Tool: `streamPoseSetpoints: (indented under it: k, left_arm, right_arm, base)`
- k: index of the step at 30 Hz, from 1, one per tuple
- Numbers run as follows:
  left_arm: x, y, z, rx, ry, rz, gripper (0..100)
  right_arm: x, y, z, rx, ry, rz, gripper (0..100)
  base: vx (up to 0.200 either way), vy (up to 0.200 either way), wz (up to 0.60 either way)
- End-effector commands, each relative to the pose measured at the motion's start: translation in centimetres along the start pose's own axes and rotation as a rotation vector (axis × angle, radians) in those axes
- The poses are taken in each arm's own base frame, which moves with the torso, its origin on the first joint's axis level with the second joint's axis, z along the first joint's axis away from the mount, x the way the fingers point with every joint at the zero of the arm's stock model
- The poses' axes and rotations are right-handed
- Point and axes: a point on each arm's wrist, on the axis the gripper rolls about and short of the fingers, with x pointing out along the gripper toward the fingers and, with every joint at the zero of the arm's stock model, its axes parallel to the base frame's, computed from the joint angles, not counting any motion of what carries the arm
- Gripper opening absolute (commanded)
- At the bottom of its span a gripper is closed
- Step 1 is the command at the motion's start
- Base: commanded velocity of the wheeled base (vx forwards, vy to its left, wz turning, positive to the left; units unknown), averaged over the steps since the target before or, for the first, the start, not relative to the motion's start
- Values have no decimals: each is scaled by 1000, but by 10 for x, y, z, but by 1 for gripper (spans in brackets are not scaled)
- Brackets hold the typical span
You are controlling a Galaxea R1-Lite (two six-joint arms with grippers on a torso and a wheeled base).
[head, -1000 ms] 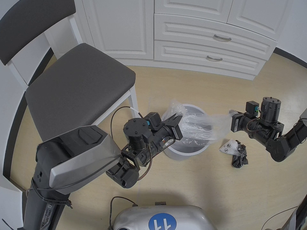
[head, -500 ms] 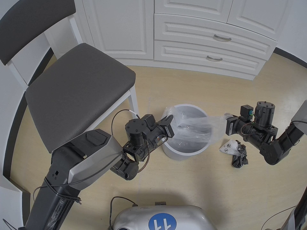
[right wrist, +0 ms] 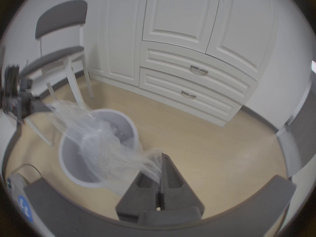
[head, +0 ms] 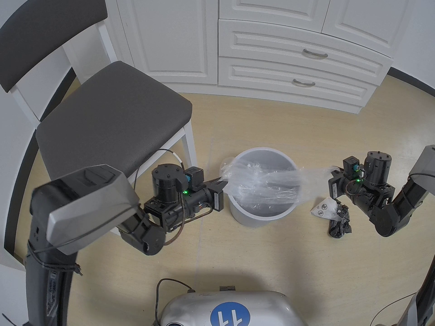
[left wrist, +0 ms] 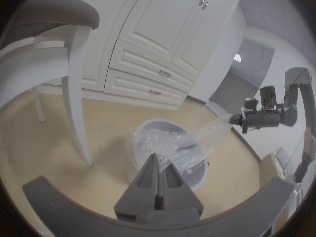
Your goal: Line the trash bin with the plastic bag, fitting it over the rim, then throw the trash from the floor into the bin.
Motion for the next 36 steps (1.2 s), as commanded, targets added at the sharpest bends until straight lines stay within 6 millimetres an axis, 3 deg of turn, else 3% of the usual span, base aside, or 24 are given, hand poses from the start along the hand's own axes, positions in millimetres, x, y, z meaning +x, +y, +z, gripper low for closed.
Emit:
streamPoseSetpoints:
  k: [1,6,25,29,36]
  left_arm:
    - [-38,19,39,55,34,42,0]
    - [-42,39,37,80,54,80,0]
    - [-45,58,25,121,147,114,0]
    - [-47,57,26,124,147,114,0]
    - [-58,37,29,131,166,79,0]
  right_arm:
    - [2,-22,-30,-91,87,-92,0]
    - [2,-30,-41,-153,128,-105,0]
    - [11,-47,-74,-269,238,-130,0]
    - [8,-46,-74,-269,239,-123,0]
    - [-6,-47,-68,-309,216,-102,0]
  base:
    - [0,0,0]
    - [0,0,0]
    - [0,0,0]
    - [0,0,0]
    - [0,0,0]
